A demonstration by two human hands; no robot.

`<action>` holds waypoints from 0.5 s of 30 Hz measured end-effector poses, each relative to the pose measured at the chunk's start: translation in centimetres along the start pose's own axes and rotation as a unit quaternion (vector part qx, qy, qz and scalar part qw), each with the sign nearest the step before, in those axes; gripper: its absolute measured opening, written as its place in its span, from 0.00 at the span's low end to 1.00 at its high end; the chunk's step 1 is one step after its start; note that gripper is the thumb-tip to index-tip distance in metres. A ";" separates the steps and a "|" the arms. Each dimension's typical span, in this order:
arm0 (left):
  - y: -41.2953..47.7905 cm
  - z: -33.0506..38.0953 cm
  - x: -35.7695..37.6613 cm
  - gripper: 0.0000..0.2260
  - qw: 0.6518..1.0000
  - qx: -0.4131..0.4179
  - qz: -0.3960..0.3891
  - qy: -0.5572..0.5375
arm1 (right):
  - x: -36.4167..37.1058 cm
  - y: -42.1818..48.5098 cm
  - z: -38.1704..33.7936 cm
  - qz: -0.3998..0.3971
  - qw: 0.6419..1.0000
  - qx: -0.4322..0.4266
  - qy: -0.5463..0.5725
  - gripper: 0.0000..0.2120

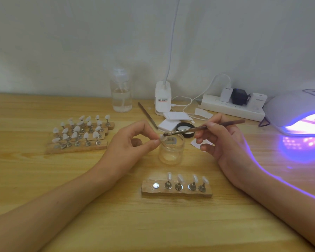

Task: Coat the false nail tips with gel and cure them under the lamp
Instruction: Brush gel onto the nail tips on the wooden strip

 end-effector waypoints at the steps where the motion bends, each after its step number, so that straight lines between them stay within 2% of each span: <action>1: 0.0 0.0 0.0 0.06 1.000 0.002 0.002 0.001 | 0.1 0.0 0.1 0.000 1.000 0.004 -0.007 0.08; 5: -0.1 -0.1 0.1 0.05 1.000 0.008 0.001 0.012 | -0.3 0.1 0.2 0.034 0.999 0.019 0.000 0.09; 10: 0.0 -0.2 0.0 0.06 1.000 0.005 0.001 0.006 | 0.1 0.0 0.1 -0.007 1.000 0.005 -0.003 0.08; 15: 0.0 -0.2 0.0 0.06 1.000 0.008 0.002 0.007 | -0.4 0.2 0.4 0.031 0.999 0.016 0.008 0.09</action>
Point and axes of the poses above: each hand's wrist, its own y-axis towards the middle knuckle, its own x-axis out of the palm, z = x × y, the point moved 3 cm from there along y, towards the middle knuckle, and after that the axes turned 5 degrees about x, right-handed, at the moved point
